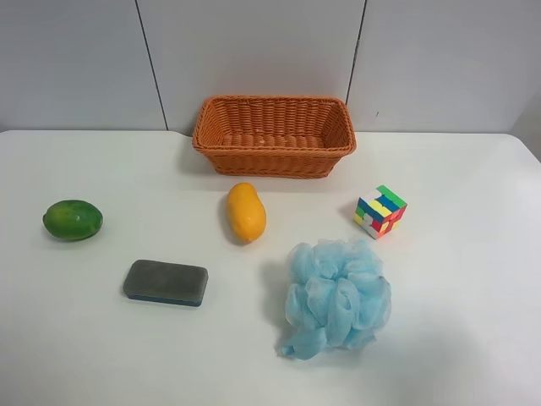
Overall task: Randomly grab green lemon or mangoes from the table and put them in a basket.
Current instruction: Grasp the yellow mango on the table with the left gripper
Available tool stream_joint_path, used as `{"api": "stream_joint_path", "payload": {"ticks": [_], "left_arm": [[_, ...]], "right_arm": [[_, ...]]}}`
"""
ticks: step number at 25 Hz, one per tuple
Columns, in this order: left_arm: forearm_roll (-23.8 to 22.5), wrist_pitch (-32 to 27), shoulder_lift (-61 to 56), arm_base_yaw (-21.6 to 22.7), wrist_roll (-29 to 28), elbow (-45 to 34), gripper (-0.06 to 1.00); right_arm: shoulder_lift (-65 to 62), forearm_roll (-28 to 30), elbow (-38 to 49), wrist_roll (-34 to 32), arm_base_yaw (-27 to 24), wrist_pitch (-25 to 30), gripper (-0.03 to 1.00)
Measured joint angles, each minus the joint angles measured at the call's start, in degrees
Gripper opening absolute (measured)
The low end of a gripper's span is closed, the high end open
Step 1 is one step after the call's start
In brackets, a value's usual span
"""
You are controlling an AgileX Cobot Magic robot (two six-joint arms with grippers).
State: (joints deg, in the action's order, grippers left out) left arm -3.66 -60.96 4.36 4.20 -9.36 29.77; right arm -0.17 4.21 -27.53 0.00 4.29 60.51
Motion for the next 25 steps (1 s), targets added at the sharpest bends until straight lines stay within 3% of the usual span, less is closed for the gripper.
{"api": "stream_joint_path", "payload": {"ticks": [8, 14, 16, 20, 25], "left_arm": [[2.1, 5.6, 25.0, 0.0, 2.0, 15.4, 0.99], [11.6, 5.7, 44.8, -0.6, 7.7, 27.6, 0.99], [13.5, 6.0, 50.5, -3.1, 8.2, 30.0, 0.99], [14.2, 9.3, 60.1, -12.2, 6.9, 33.0, 0.99], [14.6, 17.8, 71.0, -23.6, 1.1, 33.7, 0.99]], "right_arm": [[0.0, 0.0, 0.0, 0.0, 0.0, 0.0, 0.92], [0.0, 0.0, 0.0, 0.0, 0.0, 0.0, 0.92], [0.0, 0.0, 0.0, 0.0, 0.0, 0.0, 0.92], [0.0, 0.0, 0.0, 0.0, 0.0, 0.0, 0.92], [0.0, 0.0, 0.0, 0.0, 0.0, 0.0, 0.92]]}}
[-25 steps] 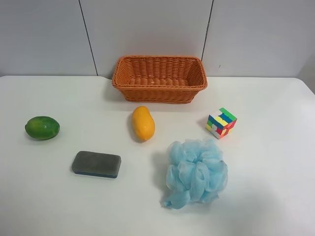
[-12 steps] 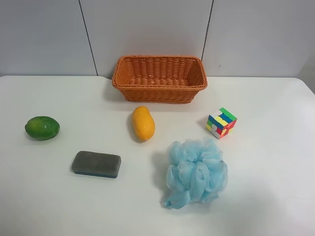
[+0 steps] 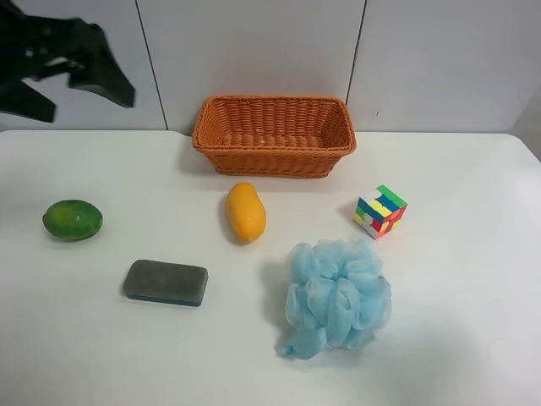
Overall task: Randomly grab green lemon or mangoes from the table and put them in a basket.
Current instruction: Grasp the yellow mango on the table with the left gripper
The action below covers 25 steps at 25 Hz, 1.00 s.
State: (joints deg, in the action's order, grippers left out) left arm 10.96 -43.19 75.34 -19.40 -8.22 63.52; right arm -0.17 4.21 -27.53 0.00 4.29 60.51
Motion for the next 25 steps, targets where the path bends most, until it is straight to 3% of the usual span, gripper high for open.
{"api": "stream_joint_path", "payload": {"ticks": [4, 11, 17, 25], "left_arm": [[1.5, 6.1, 8.8, -6.7, -3.6, 0.1, 0.99], [6.2, 14.8, 21.7, -14.2, -4.9, 1.0, 0.99], [6.1, 15.0, 31.5, -16.8, -5.0, 9.4, 0.99], [2.6, 15.0, 40.3, -16.9, -5.0, 13.3, 0.99]], "right_arm": [[0.0, 0.0, 0.0, 0.0, 0.0, 0.0, 0.92], [0.0, 0.0, 0.0, 0.0, 0.0, 0.0, 0.92], [0.0, 0.0, 0.0, 0.0, 0.0, 0.0, 0.92], [0.0, 0.0, 0.0, 0.0, 0.0, 0.0, 0.92]]}}
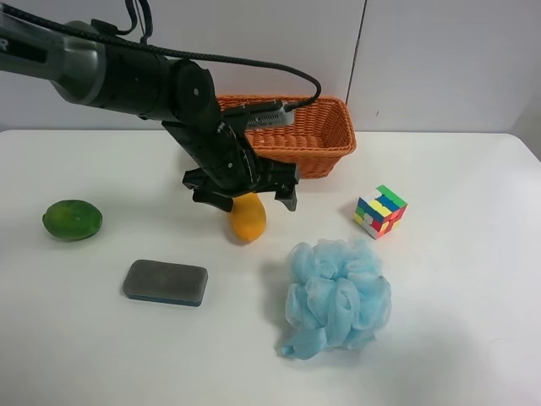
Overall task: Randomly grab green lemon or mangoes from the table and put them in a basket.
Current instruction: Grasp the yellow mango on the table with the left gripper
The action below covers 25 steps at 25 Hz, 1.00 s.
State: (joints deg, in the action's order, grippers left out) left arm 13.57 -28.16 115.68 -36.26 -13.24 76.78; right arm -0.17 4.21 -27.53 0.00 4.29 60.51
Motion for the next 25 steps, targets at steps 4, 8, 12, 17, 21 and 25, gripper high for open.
{"api": "stream_joint_path", "payload": {"ticks": [4, 8, 12, 17, 21, 25], "left_arm": [[-1.5, -0.7, 2.2, 0.8, 0.0, 1.9, 0.99], [-3.5, -1.9, 2.8, 2.0, 0.0, 2.2, 0.99], [-3.7, -1.2, 2.9, 2.1, 0.0, 2.2, 0.99], [-3.3, 0.1, 4.5, 2.3, 0.1, 2.2, 0.99], [-3.0, 1.0, 5.2, 2.3, 0.2, 2.2, 0.99], [-1.7, 1.3, 6.2, 2.4, 0.9, 2.2, 0.99]], "right_arm": [[0.0, 0.0, 0.0, 0.0, 0.0, 0.0, 0.92], [0.0, 0.0, 0.0, 0.0, 0.0, 0.0, 0.92], [0.0, 0.0, 0.0, 0.0, 0.0, 0.0, 0.92], [0.0, 0.1, 0.0, 0.0, 0.0, 0.0, 0.92], [0.0, 0.2, 0.0, 0.0, 0.0, 0.0, 0.92], [0.0, 0.2, 0.0, 0.0, 0.0, 0.0, 0.92]]}}
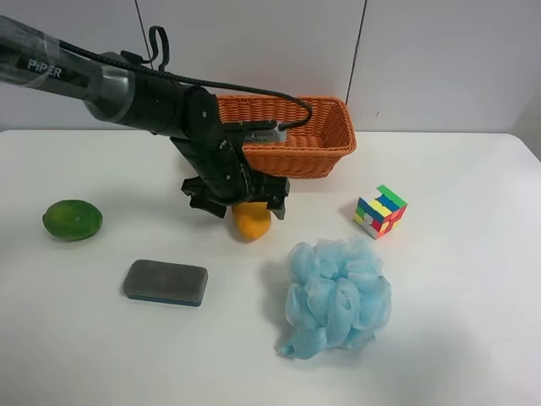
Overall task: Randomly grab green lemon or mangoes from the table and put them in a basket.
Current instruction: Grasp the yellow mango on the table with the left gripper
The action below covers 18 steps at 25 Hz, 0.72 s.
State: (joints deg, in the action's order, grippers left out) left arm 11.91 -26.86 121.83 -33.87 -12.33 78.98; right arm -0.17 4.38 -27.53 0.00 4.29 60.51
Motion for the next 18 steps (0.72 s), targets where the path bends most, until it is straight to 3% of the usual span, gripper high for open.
{"api": "stream_joint_path", "payload": {"ticks": [11, 13, 15, 18], "left_arm": [[0.5, 0.0, 0.5, 0.0, 0.4, 0.0, 0.98], [0.5, 0.0, 0.5, 0.0, 0.4, 0.0, 0.86], [0.6, -0.1, 0.5, 0.0, 0.4, 0.0, 0.62], [0.8, 0.0, 0.5, 0.0, 0.6, 0.0, 0.62]], "right_arm": [[0.0, 0.0, 0.0, 0.0, 0.0, 0.0, 0.92], [0.0, 0.0, 0.0, 0.0, 0.0, 0.0, 0.92], [0.0, 0.0, 0.0, 0.0, 0.0, 0.0, 0.92], [0.0, 0.0, 0.0, 0.0, 0.0, 0.0, 0.92]]}}
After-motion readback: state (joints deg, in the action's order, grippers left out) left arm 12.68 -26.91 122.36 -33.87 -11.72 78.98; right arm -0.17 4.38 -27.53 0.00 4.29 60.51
